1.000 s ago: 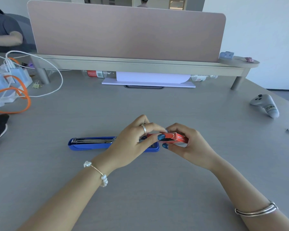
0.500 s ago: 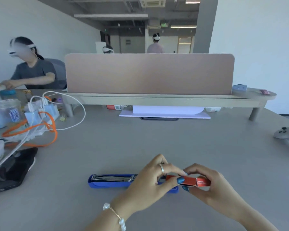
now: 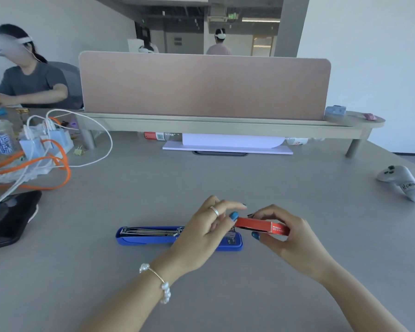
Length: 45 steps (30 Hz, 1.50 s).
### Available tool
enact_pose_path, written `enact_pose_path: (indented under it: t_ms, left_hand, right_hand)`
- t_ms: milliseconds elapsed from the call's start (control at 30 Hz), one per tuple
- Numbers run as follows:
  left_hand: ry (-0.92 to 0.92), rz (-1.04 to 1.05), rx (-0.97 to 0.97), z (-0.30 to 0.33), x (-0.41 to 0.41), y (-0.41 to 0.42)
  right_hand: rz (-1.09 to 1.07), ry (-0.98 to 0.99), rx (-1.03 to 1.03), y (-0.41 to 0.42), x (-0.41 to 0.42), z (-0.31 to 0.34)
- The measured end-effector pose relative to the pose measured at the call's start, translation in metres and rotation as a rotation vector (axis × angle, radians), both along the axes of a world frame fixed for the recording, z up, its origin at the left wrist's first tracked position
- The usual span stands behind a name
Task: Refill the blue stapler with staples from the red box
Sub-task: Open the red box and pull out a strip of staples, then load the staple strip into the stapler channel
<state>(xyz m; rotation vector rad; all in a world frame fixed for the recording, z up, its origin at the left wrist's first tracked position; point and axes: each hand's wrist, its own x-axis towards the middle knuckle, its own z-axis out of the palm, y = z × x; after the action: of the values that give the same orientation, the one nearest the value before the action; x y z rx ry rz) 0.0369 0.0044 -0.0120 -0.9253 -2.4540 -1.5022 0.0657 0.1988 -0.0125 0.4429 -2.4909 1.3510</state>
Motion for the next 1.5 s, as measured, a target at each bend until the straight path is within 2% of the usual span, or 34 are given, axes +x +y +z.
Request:
enact_pose_path:
  t_ms: [267,367,500,633,733,867,1067,1300,1500]
  left_hand:
    - [-0.05,0.048,-0.038,-0.01,-0.005,-0.001]
    - [-0.062,0.074,-0.026,-0.01,-0.008,-0.002]
    - [-0.094,0.072,0.023,-0.008,-0.009,-0.002]
    - [-0.132,0.097,0.079,-0.012,-0.014,-0.001]
    - [-0.213,0.086,0.13,-0.013,-0.015,0.001]
    - [-0.264,0.042,0.137,-0.009,-0.013,0.004]
    - [-0.249,-0.05,0.062,-0.004,-0.008,0.004]
    - [-0.346,-0.171,-0.054,0.005,-0.01,-0.003]
    - [-0.382,-0.215,-0.107,0.011,-0.008,-0.008]
  right_hand:
    - [-0.044,0.008,0.032,0.002,-0.003,-0.006]
    - [-0.157,0.02,0.051,0.006,-0.008,-0.01]
    - [-0.302,0.031,0.183,0.015,-0.014,-0.018]
    - [-0.22,-0.154,0.322,0.015,-0.013,-0.02]
    - [-0.193,-0.11,0.385,0.009,-0.01,-0.016]
    - [-0.057,0.097,0.185,-0.005,-0.005,-0.009]
    - [0.06,0.079,0.084,-0.017,-0.004,-0.008]
    - [0.144,0.017,0.011,-0.018,0.0,-0.006]
    - [0.095,0.059,-0.002,-0.022,0.002,-0.009]
